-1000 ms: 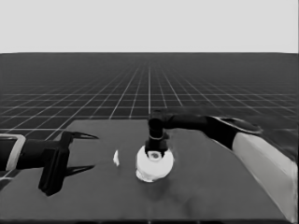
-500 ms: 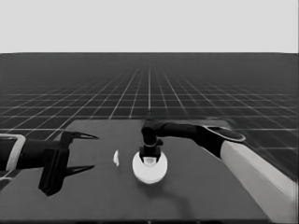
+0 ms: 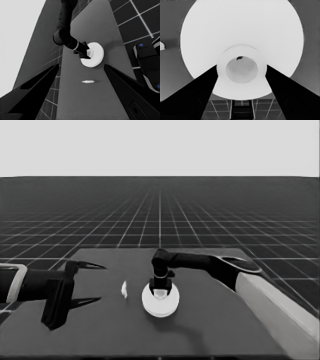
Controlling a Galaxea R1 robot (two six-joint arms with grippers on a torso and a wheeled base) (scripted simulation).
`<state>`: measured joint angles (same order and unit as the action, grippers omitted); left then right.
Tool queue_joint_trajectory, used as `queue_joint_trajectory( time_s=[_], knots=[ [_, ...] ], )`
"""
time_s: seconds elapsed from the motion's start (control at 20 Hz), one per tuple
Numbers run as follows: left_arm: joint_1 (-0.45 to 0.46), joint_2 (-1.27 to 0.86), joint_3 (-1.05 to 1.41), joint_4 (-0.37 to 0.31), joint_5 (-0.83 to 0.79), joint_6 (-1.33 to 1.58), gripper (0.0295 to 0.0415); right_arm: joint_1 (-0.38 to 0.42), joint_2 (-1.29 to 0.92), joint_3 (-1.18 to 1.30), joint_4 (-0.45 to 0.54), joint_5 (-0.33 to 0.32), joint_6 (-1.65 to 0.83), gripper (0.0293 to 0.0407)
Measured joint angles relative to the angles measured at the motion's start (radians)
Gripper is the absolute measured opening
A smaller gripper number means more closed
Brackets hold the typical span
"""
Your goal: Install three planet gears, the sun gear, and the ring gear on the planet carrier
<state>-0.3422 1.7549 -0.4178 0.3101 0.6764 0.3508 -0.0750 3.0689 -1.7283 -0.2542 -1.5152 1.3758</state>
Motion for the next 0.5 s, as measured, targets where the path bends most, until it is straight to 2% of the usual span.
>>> queue_joint_trajectory(
  time_s=[0.5],
  knots=[
    [0.000,0.000,0.000,0.000,0.000,0.000,0.0385,-0.010,0.000,-0.001,0.000,0.001,0.086,0.0348]
  ],
)
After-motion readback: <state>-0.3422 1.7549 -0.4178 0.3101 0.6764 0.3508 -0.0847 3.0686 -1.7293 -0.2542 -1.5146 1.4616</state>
